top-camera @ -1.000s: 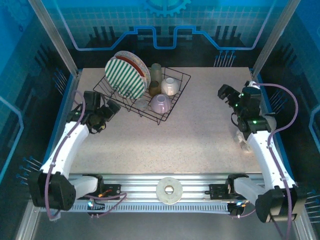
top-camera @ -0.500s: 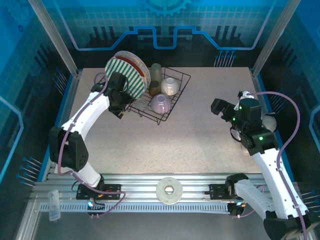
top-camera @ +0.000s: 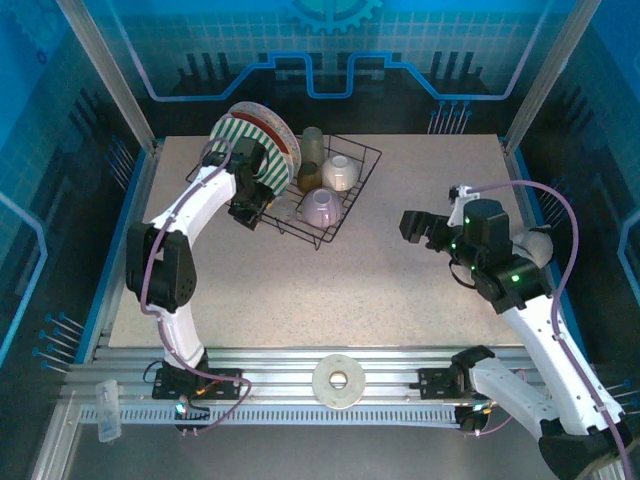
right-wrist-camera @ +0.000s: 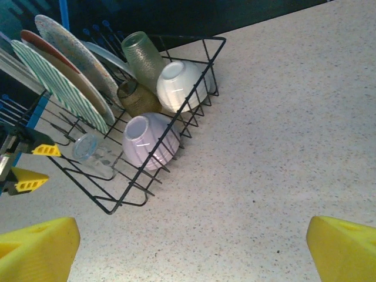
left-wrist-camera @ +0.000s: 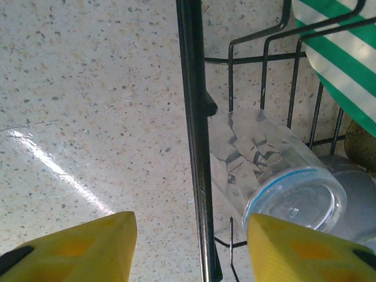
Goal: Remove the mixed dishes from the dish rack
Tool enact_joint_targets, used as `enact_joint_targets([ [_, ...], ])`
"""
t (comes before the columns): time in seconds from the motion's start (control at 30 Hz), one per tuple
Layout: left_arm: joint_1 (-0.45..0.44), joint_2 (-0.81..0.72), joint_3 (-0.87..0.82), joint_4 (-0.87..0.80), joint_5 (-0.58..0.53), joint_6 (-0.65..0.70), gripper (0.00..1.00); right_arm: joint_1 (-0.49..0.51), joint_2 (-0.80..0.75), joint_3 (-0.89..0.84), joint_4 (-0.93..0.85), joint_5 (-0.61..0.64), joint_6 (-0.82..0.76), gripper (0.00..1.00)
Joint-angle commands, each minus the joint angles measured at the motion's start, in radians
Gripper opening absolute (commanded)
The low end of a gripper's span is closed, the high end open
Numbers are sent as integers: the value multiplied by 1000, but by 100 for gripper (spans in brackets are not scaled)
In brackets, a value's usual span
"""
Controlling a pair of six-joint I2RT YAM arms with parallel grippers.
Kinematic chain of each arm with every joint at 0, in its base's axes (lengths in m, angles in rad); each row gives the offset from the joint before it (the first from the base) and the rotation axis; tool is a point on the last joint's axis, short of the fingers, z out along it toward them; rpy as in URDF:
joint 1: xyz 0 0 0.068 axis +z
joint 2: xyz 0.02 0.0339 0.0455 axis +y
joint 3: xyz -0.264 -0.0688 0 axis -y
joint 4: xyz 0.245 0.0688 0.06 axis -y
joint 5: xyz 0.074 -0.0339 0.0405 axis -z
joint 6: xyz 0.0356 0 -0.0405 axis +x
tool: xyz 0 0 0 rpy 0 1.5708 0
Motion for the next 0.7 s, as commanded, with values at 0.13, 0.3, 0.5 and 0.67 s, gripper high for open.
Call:
enact_joint_targets([
  [0.13, 8, 56, 43, -42, -11, -40, 43, 15, 39, 5, 68, -48, -31, 100],
  [0.3, 16, 76, 46, -36, -1, -43, 35, 15, 58, 19, 71, -66, -54, 100],
  [0.5, 19, 79, 50, -53, -7, -14, 15, 15, 65, 18, 80, -79, -57, 100],
  [0.67, 19, 69, 49, -78, -32, 42, 0, 15, 63, 19, 72, -90, -67, 100],
])
